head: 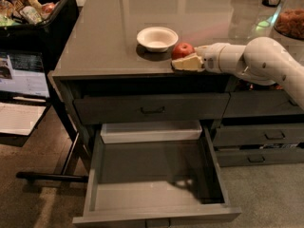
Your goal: Pick apple from middle drawer and place on counter
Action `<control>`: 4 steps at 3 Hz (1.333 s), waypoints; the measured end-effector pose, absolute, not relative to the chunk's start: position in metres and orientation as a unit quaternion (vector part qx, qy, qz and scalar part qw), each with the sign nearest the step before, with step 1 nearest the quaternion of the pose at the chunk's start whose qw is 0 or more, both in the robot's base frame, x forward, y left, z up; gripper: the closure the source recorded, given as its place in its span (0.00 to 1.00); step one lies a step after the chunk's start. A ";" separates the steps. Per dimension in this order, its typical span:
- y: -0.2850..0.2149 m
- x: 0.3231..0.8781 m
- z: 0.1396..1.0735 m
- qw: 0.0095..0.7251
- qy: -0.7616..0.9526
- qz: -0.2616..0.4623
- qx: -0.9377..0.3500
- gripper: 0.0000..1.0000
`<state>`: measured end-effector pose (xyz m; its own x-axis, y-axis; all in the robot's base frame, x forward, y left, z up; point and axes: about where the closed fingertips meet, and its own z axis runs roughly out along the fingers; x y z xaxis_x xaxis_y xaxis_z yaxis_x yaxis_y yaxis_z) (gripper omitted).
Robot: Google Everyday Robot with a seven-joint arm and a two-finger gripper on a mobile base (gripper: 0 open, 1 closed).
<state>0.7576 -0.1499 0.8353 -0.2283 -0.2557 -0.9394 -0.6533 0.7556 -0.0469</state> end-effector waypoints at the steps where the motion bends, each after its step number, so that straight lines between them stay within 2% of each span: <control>1: -0.151 0.759 0.836 0.545 0.764 0.181 -0.293 1.00; 2: -0.149 0.759 0.836 0.546 0.764 0.182 -0.293 1.00; 4: -0.163 0.757 0.895 0.592 0.745 0.131 -0.279 1.00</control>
Offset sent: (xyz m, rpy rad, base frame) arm 0.0038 -0.0089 0.0007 0.0062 0.0051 -0.0372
